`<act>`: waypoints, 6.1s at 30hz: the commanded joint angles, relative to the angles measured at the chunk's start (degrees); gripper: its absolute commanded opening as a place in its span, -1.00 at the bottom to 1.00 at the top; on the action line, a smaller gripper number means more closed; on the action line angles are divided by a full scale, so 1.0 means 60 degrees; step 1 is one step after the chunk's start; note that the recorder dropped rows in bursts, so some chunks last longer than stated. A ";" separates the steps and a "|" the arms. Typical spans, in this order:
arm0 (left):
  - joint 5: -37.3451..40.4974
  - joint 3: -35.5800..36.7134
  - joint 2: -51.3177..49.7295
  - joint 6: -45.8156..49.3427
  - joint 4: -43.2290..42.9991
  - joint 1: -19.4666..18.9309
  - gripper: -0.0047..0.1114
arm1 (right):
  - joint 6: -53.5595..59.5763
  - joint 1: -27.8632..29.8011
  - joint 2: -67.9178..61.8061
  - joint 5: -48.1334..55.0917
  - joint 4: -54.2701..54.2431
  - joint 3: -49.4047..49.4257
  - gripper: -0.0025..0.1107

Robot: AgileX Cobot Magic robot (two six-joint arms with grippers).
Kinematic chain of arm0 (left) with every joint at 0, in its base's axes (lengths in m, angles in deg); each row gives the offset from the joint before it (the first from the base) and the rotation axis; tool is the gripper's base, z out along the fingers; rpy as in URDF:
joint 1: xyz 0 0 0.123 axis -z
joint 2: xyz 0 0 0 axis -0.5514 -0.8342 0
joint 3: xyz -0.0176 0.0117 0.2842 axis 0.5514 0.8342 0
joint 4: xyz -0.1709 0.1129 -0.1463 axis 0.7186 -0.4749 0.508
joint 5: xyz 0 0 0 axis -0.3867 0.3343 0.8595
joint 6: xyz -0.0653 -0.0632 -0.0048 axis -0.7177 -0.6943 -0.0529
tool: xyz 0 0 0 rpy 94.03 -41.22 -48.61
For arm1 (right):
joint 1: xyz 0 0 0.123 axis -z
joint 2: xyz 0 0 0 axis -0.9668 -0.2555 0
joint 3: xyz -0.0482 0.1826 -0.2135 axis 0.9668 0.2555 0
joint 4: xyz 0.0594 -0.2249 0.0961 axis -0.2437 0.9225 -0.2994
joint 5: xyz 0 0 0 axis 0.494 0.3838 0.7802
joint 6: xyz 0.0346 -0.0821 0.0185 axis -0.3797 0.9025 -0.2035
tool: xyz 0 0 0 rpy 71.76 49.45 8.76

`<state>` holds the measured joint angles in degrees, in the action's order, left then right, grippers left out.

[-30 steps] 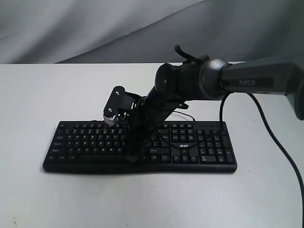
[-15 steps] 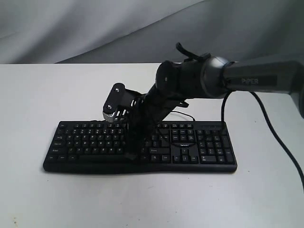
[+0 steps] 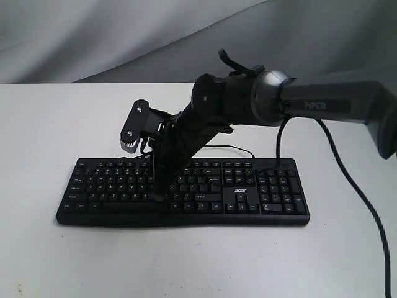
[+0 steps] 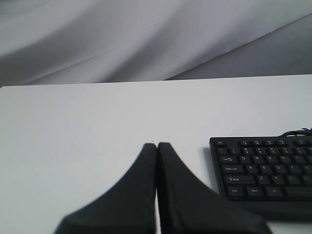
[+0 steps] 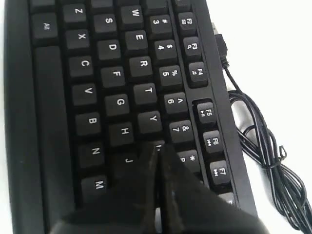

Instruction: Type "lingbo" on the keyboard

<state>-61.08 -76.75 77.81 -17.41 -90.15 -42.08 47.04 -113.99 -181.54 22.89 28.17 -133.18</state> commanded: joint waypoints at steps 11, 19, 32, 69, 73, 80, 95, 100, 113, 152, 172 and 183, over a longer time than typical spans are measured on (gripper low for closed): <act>-0.0044 0.0041 0.0024 -0.0039 0.0077 -0.0019 -0.91 | -0.0207 0.0167 -0.0391 0.0842 0.0177 -0.0634 -0.96; -0.0044 0.0041 0.0024 -0.0039 0.0077 -0.0019 -0.91 | -0.0207 0.0167 -0.0530 0.0716 0.0177 -0.0634 -0.96; -0.0044 0.0041 0.0024 -0.0039 0.0077 -0.0019 -0.91 | -0.0222 0.0167 -0.0520 0.0513 0.0298 -0.0634 -0.96; -0.0044 0.0041 0.0024 -0.0039 0.0077 -0.0019 -0.91 | -0.0435 -0.0057 -0.0168 0.0523 0.0322 -0.0651 -0.96; -0.0044 0.0041 0.0024 -0.0039 0.0077 -0.0019 -0.91 | -0.0435 -0.0215 -0.0168 0.0701 0.0299 -0.0651 -0.96; -0.0044 0.0041 0.0024 -0.0039 0.0077 -0.0019 -0.91 | -0.0435 -0.0401 -0.0188 0.1066 0.0292 -0.0628 -0.96; -0.0044 0.0041 0.0024 -0.0039 0.0077 -0.0019 -0.91 | -0.0415 -0.0500 -0.0423 0.1160 0.0292 -0.0570 -0.96; -0.0044 0.0041 0.0024 -0.0039 0.0077 -0.0019 -0.91 | -0.0380 -0.0500 -0.0445 0.1126 0.0292 -0.0570 -0.96; -0.0044 0.0041 0.0024 -0.0039 0.0077 -0.0019 -0.91 | 0.0083 -0.0541 -0.0527 0.0922 -0.0130 -0.0570 -0.96; -0.0044 0.0041 0.0024 -0.0039 0.0077 -0.0019 -0.91 | 0.0149 -0.0541 -0.0298 0.0181 -0.0193 -0.0606 -0.96; -0.0044 0.0041 0.0024 -0.0039 0.0077 -0.0019 -0.91 | 0.0106 -0.0541 -0.1189 0.1114 -0.0499 -0.1902 -0.96; -0.0044 0.0041 0.0024 -0.0039 0.0077 -0.0019 -0.91 | 0.0287 -0.0541 -0.1339 0.1114 -0.0711 -0.1902 -0.96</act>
<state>-61.08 -76.75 77.81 -17.41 -90.15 -42.08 48.17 -116.95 -189.71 29.31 24.71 -144.34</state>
